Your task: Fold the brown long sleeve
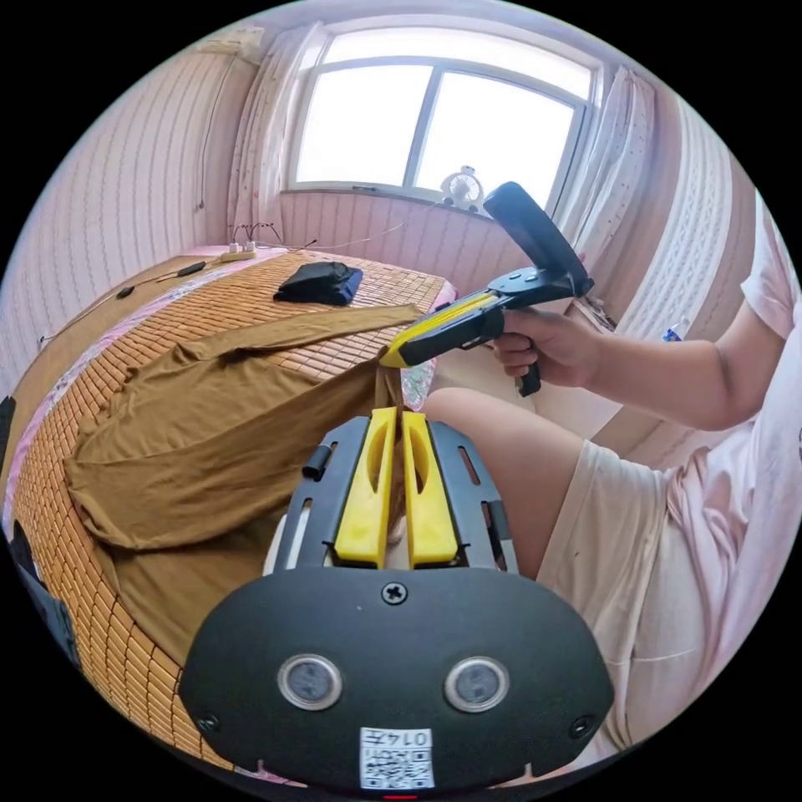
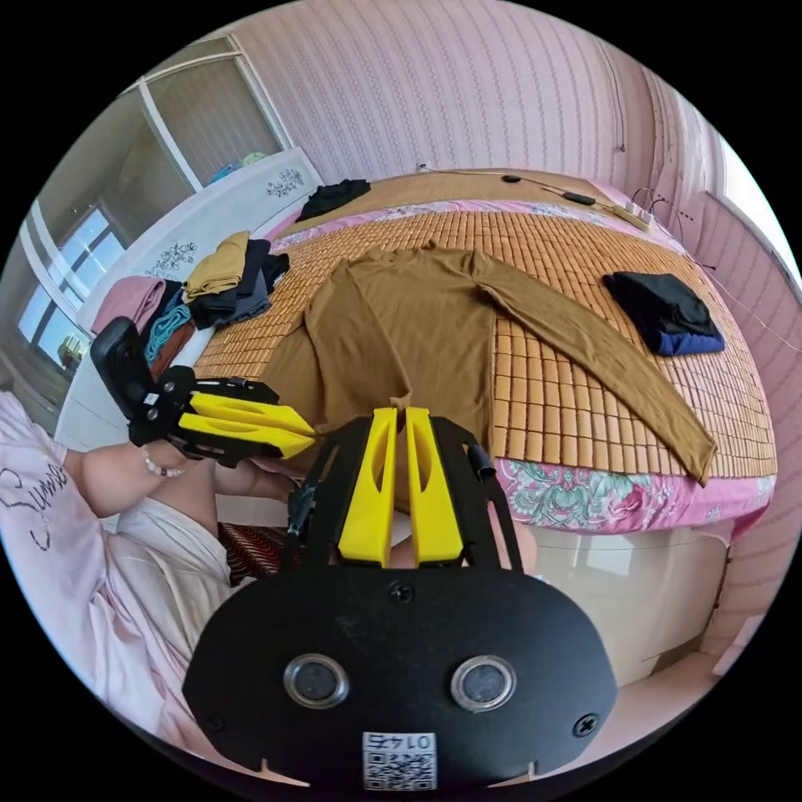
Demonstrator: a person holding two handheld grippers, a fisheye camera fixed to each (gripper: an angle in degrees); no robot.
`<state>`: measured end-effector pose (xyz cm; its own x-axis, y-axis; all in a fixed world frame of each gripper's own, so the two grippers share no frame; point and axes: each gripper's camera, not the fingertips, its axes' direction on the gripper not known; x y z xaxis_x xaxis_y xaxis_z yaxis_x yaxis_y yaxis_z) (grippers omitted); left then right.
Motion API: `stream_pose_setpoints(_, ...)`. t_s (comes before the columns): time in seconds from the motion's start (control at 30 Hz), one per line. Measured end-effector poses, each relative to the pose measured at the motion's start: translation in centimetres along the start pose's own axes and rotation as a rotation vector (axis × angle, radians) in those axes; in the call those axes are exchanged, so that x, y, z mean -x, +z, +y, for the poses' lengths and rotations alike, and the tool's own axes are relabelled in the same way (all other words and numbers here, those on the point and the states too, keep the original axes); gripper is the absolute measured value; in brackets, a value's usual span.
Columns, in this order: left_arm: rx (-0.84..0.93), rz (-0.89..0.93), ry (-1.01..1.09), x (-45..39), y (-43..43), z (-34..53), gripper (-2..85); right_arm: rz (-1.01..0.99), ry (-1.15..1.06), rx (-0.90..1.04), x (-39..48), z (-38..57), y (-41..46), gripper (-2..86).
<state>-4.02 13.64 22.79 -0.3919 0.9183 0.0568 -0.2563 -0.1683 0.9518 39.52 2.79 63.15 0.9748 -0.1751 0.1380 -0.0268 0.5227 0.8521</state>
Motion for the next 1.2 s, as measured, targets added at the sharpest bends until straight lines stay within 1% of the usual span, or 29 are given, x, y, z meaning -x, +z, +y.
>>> stream_pose_setpoints(0.03, 0.005, 0.01, 0.009, 0.0, 0.2, -0.3, 0.1, 0.019, 0.006, 0.023, -0.4, 0.1, 0.4, 0.3)
stream_pose_setpoints(0.1, 0.032, 0.09, -0.023, 0.6, 1.2, -0.8, 2.9, 0.073, 0.06, 0.178, -2.3, 0.4, 2.7, 0.7)
stream_pose_setpoints(0.17, 0.074, 0.146, -0.063, 1.4, 1.5, -0.8, 4.3, 0.073, 0.07, 0.221, -3.0, 0.5, 3.5, 1.5)
stream_pose_setpoints(0.23, 0.102, 0.108, -0.101, 2.5, 0.9, -0.3, 4.8, 0.073, 0.055, 0.207, -3.1, -0.1, 3.7, 3.1)
stream_pose_setpoints(0.33, 0.112, -0.012, -0.169, 5.3, -1.5, 0.7, 5.1, 0.069, -0.004, 0.182, -2.7, -3.3, 4.6, 5.2)
stream_pose_setpoints(0.43, 0.128, -0.179, -0.25, 9.3, -4.2, 1.6, 5.4, 0.012, -0.096, 0.138, -1.0, -8.6, 6.4, 6.3)
stream_pose_setpoints(0.5, 0.168, -0.33, -0.325, 12.8, -5.8, 2.0, 5.2, -0.043, -0.191, 0.099, 1.5, -13.8, 8.4, 6.9)
stream_pose_setpoints(0.6, 0.166, -0.453, -0.375, 16.3, -7.2, 1.9, 4.9, -0.101, -0.291, 0.077, 4.9, -20.6, 11.8, 7.1)
stream_pose_setpoints(0.7, 0.179, -0.515, -0.402, 19.1, -7.6, 1.2, 4.7, -0.121, -0.392, 0.089, 8.6, -27.2, 15.8, 7.3)
stream_pose_setpoints(0.8, 0.19, -0.509, -0.406, 21.3, -7.1, 0.4, 5.0, -0.119, -0.454, 0.119, 12.0, -32.9, 20.2, 7.5)
stream_pose_setpoints(0.97, 0.25, -0.494, -0.355, 24.0, -5.3, -1.5, 6.4, -0.131, -0.439, 0.172, 15.2, -40.0, 26.5, 8.1)
stream_pose_setpoints(1.03, 0.261, -0.489, -0.358, 24.9, -4.8, -2.0, 5.3, -0.111, -0.438, 0.191, 16.1, -41.8, 28.5, 8.1)
stream_pose_setpoints(1.1, 0.287, -0.465, -0.374, 26.0, -4.3, -2.3, 1.5, -0.08, -0.444, 0.205, 17.1, -43.6, 31.0, 8.2)
stream_pose_setpoints(1.2, 0.272, -0.443, -0.392, 26.2, -4.8, -2.4, -0.3, -0.073, -0.457, 0.206, 18.2, -45.4, 33.0, 7.5)
